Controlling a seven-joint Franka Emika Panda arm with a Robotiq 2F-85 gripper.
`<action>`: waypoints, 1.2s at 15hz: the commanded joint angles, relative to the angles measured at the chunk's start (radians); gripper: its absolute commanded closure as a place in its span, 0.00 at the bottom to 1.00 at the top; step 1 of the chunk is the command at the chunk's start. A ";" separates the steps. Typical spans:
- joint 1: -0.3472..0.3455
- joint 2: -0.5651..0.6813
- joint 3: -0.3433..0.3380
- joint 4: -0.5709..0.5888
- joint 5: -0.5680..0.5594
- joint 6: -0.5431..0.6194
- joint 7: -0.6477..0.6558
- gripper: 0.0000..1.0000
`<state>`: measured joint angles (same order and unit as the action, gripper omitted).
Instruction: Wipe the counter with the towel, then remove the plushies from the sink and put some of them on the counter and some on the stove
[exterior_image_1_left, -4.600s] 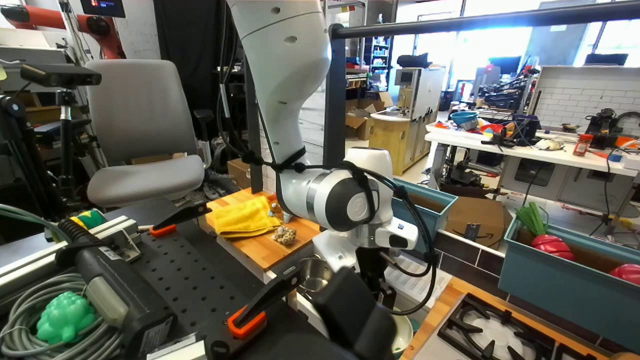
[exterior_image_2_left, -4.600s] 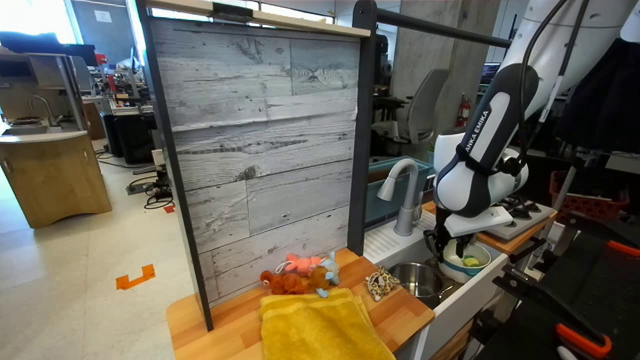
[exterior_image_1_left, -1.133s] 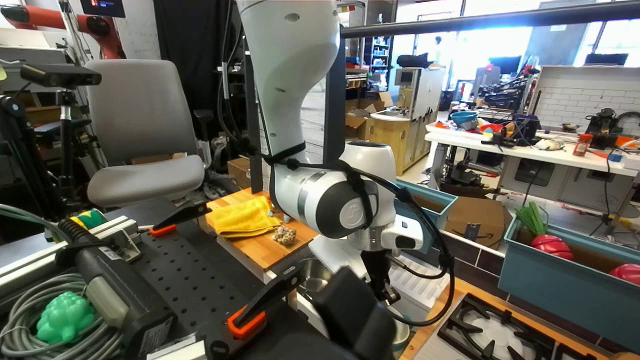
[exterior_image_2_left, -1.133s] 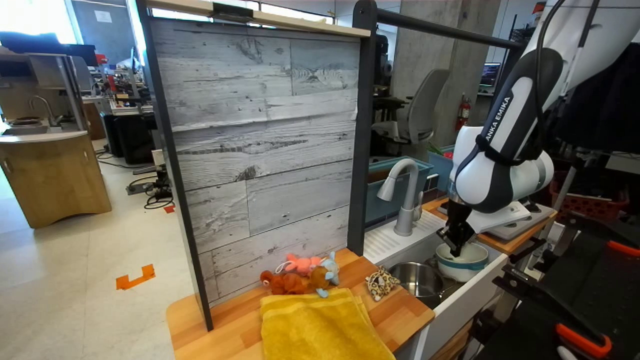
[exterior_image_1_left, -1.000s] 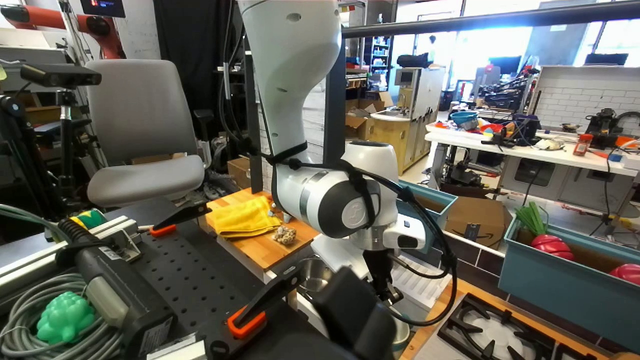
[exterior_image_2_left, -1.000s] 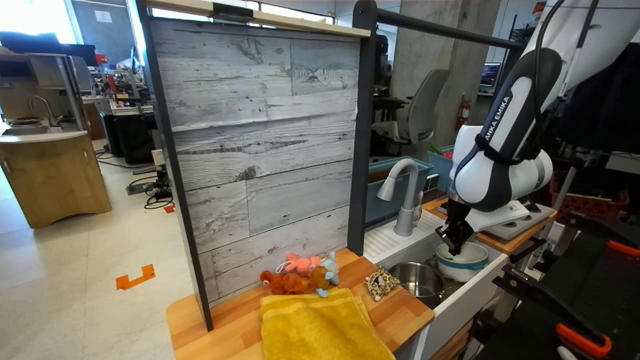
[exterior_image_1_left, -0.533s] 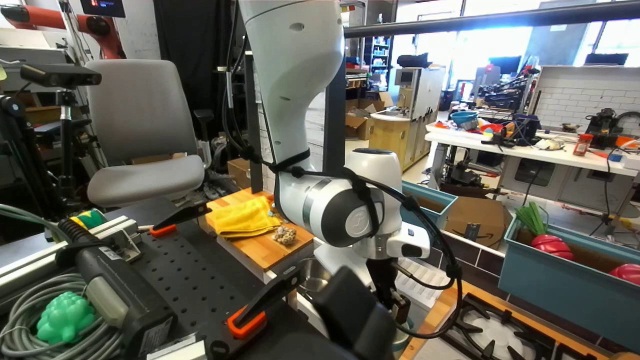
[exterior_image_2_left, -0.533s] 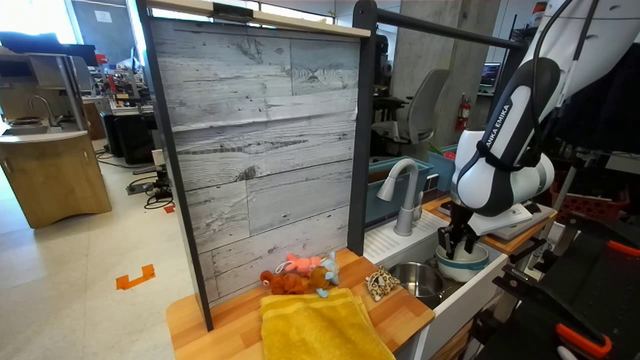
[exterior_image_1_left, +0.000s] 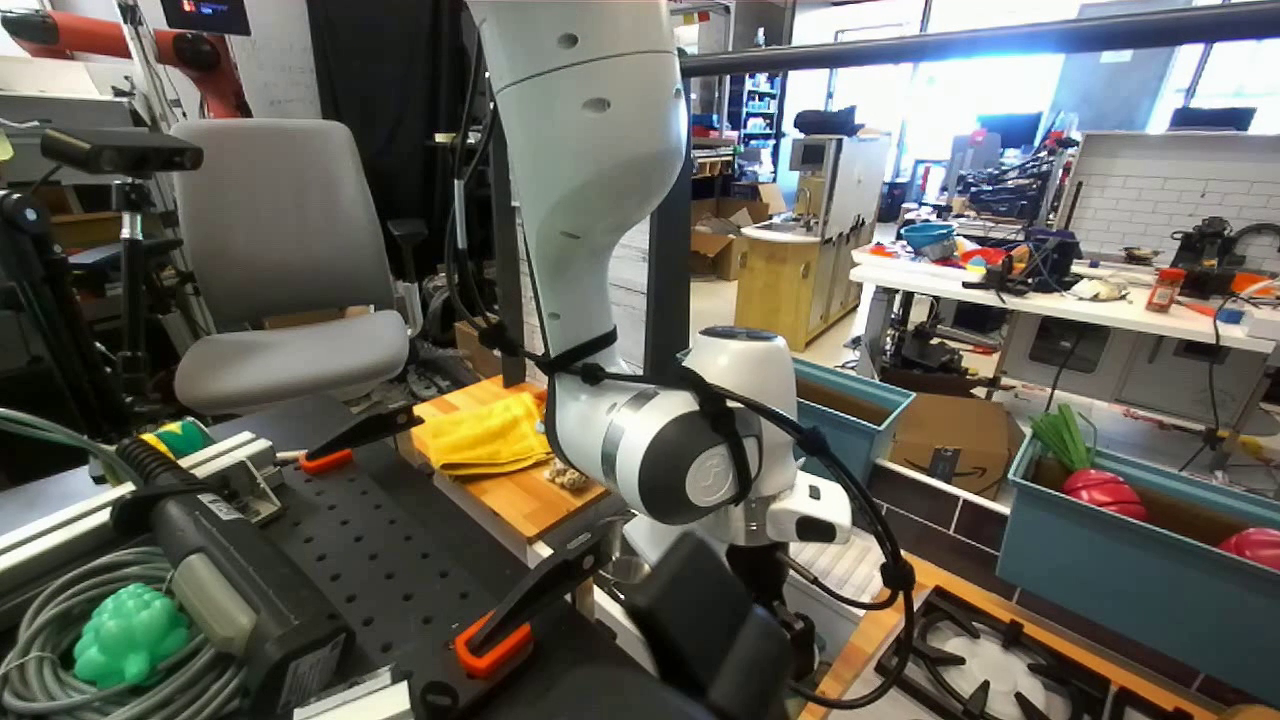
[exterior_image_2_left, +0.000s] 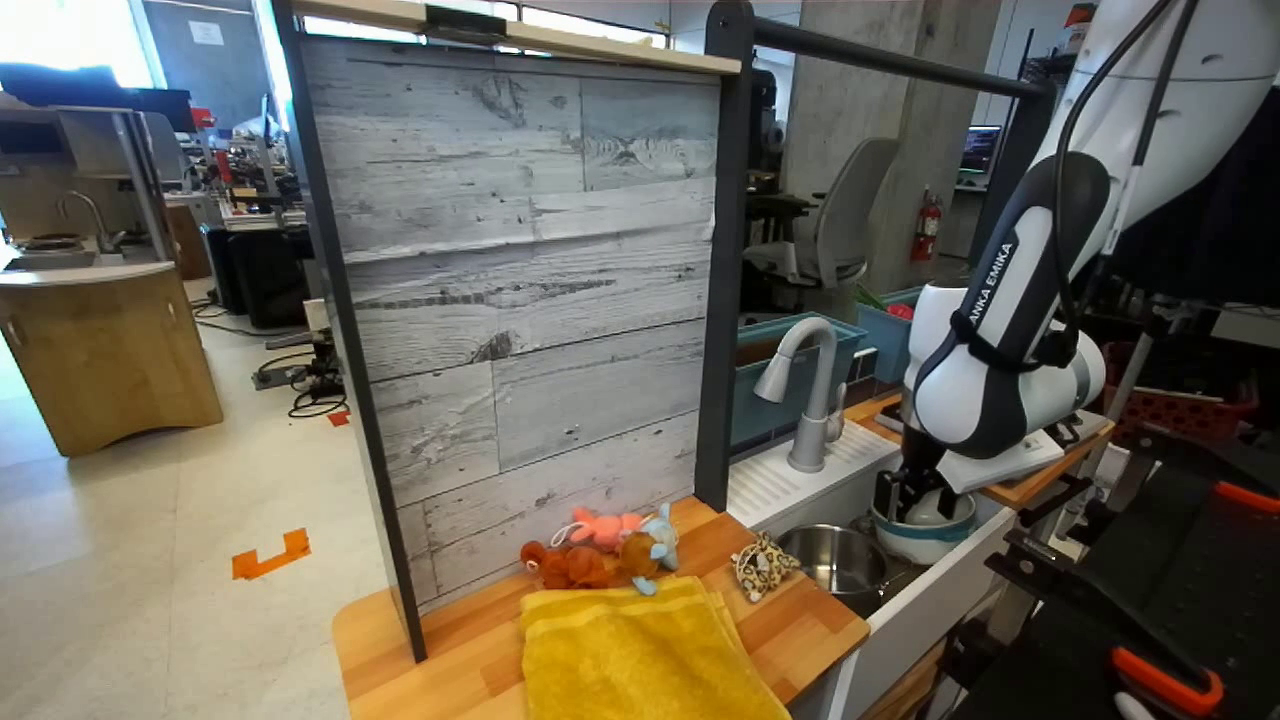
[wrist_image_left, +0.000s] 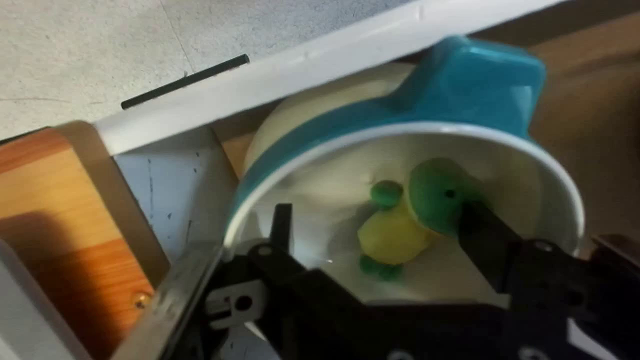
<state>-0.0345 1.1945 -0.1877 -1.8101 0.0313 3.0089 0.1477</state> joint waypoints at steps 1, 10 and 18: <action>-0.018 0.043 0.012 0.042 0.018 0.053 -0.005 0.47; -0.124 -0.093 0.139 -0.054 0.025 0.023 -0.058 1.00; -0.182 -0.474 0.152 -0.327 0.069 0.099 -0.050 1.00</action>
<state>-0.1565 0.8821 -0.0684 -2.0222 0.0537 3.0599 0.1042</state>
